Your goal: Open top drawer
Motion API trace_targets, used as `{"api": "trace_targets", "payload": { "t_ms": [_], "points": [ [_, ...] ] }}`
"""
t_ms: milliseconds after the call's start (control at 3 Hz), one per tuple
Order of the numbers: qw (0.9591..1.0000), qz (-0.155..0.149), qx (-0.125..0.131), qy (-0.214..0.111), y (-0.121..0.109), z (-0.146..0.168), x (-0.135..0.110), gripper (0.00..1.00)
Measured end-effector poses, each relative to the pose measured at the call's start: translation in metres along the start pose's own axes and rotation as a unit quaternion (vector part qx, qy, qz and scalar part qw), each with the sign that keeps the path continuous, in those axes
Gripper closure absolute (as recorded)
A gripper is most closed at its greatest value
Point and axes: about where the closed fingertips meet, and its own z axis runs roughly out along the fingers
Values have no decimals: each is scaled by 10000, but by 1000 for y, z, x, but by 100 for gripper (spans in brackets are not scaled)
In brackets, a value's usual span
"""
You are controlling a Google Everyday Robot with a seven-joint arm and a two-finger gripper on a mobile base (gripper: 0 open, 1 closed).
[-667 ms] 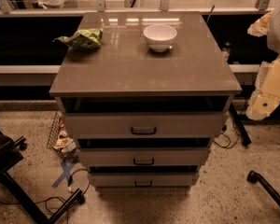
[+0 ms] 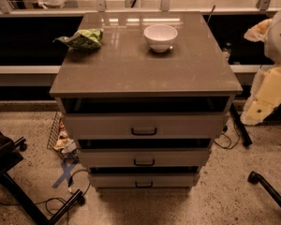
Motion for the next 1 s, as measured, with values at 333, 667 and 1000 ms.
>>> {"api": "trace_targets", "payload": {
  "t_ms": [333, 667, 1000],
  "points": [
    [9983, 19, 79, -577, 19, 27, 4, 0],
    [9914, 104, 335, -1262, 36, 75, 15, 0],
    [9848, 176, 748, -1559, 27, 106, 20, 0]
  ]
}}
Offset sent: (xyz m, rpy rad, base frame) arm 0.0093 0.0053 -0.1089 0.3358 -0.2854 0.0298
